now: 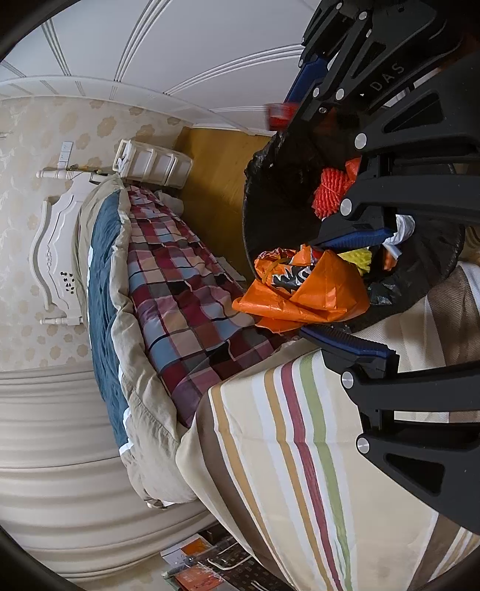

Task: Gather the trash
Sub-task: 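Open both tools to drop the can and orange bag into the bin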

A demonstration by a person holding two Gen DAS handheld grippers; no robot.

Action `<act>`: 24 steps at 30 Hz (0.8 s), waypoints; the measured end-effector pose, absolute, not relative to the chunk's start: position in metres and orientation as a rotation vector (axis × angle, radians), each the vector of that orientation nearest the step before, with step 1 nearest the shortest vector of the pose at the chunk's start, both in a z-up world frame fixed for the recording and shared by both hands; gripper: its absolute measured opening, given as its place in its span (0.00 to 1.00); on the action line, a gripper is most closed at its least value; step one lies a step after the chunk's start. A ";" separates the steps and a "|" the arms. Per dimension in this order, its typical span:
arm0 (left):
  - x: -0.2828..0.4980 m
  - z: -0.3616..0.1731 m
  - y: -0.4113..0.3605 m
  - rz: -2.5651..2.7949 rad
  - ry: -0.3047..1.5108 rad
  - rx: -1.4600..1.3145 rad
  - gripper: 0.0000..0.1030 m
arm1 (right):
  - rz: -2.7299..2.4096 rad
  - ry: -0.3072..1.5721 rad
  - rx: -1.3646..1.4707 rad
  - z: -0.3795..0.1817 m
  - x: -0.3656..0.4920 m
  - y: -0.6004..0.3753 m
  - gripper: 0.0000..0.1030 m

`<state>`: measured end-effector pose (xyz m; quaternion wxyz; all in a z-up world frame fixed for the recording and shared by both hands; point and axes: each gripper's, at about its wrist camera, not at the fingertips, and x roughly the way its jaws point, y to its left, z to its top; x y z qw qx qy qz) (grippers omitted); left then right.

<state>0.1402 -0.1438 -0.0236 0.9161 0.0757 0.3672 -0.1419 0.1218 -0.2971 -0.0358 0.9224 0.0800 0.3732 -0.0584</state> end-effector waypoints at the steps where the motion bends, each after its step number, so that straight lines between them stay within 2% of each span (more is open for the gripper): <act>1: 0.140 -0.024 -0.144 -0.294 0.756 0.157 0.43 | -0.122 0.767 0.164 -0.036 0.122 -0.297 0.23; 4: 0.141 -0.023 -0.143 -0.292 0.750 0.152 0.56 | -0.126 0.767 0.165 -0.037 0.123 -0.297 0.27; 5: 0.141 -0.023 -0.143 -0.291 0.746 0.150 0.60 | -0.130 0.767 0.165 -0.037 0.123 -0.298 0.31; 6: 0.141 -0.023 -0.142 -0.289 0.743 0.147 0.62 | -0.137 0.763 0.165 -0.036 0.122 -0.298 0.41; 8: 0.139 -0.022 -0.141 -0.285 0.734 0.145 0.73 | -0.147 0.754 0.165 -0.035 0.120 -0.298 0.47; 10: 0.137 -0.021 -0.138 -0.273 0.720 0.143 0.75 | -0.154 0.752 0.161 -0.034 0.119 -0.298 0.60; 15: 0.135 -0.019 -0.129 -0.255 0.713 0.138 0.80 | -0.176 0.741 0.163 -0.030 0.116 -0.300 0.76; 18: 0.134 -0.019 -0.123 -0.250 0.721 0.126 0.83 | -0.190 0.732 0.158 -0.028 0.114 -0.299 0.79; 24: 0.129 -0.014 -0.112 -0.238 0.713 0.132 0.86 | -0.222 0.716 0.140 -0.020 0.106 -0.296 0.91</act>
